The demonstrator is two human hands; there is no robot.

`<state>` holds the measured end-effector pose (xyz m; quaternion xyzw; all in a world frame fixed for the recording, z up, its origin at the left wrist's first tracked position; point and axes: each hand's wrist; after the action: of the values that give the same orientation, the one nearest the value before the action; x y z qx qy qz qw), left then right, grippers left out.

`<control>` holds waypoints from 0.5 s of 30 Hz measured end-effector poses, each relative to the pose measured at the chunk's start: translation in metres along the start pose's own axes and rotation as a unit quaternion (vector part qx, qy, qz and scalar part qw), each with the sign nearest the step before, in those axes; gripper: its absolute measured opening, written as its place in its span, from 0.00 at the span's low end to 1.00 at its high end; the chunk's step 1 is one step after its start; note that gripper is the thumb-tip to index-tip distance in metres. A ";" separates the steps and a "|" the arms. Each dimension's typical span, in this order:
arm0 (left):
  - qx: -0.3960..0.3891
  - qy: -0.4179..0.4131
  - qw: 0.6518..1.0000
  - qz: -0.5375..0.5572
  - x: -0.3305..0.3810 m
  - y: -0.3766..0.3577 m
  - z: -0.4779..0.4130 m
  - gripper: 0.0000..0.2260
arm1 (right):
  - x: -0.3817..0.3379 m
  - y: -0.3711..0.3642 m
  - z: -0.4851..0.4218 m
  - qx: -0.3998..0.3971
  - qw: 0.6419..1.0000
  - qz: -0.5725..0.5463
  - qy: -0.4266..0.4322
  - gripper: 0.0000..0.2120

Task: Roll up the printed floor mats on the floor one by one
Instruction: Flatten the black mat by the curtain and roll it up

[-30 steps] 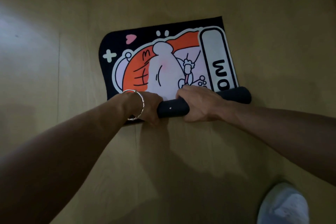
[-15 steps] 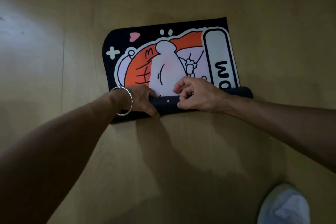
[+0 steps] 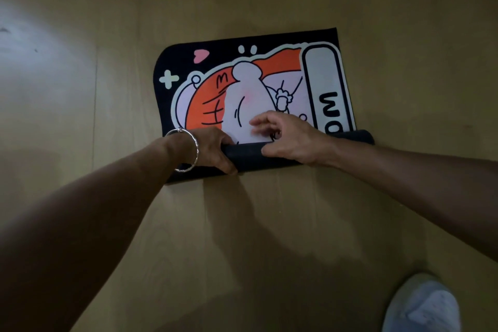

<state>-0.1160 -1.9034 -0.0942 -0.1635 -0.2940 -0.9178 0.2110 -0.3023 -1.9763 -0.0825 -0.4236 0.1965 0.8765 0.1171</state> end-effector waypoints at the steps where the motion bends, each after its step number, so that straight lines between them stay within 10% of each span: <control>1: 0.002 -0.002 1.000 -0.002 0.000 0.000 0.001 0.13 | 0.001 0.002 -0.001 -0.017 0.999 0.037 -0.007 0.31; 10: 0.044 0.002 0.997 -0.058 0.012 -0.006 0.006 0.18 | 0.005 -0.015 -0.004 -0.024 0.910 0.414 0.020 0.22; 15: 0.213 -0.044 0.948 -0.233 0.027 -0.031 0.008 0.28 | -0.007 -0.006 -0.012 -0.046 0.941 0.333 -0.027 0.15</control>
<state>-0.1529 -1.8834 -0.0906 -0.0814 -0.5213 -0.8495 0.0079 -0.2873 -1.9760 -0.0847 -0.3154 0.2824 0.8845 -0.1959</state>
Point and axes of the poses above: each hand's wrist, its own z-axis away from the middle knuckle, its own y-axis out of the back of the hand, x = y × z, and after that the axes turned 3 degrees about -z, right-handed
